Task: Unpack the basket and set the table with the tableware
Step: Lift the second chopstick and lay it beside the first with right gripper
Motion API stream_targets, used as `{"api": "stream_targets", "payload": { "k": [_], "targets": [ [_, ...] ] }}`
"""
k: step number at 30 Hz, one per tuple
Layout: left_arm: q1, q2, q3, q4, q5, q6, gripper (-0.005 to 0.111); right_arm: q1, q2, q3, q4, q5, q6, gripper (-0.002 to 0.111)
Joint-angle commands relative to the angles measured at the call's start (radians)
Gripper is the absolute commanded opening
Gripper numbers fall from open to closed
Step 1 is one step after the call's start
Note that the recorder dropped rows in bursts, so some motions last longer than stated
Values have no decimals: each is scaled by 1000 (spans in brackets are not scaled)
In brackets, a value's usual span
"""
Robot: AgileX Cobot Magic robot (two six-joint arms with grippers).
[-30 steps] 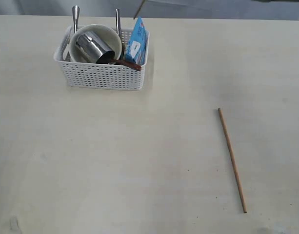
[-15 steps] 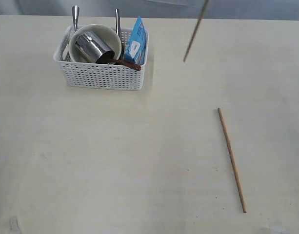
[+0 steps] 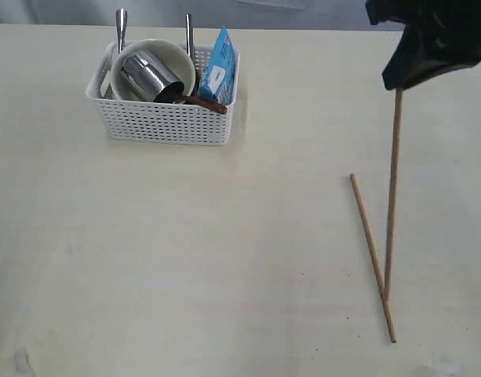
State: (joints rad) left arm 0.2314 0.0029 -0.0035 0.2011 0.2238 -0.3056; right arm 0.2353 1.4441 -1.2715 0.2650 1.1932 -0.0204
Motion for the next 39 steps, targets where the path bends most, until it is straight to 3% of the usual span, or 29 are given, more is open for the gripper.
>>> {"api": "stream_targets", "payload": {
  "k": [1,6,10,19,39],
  "targets": [
    [3,-3,3,4,-3,-5,0,1,-1,56,-102,28,71,-1],
    [3,-3,3,4,-3,-5,0,1,0,248,-120,-180,87,-1],
    [3,-3,3,4,-3,-5,0,1,0,342,-204,-244,111,-1],
    [3,-3,3,4,-3,-5,0,1,173,360,-172,-488,132,-1],
    [3,-3,3,4,-3,-5,0,-1,358,361,-188,-630,151,0]
  ]
}}
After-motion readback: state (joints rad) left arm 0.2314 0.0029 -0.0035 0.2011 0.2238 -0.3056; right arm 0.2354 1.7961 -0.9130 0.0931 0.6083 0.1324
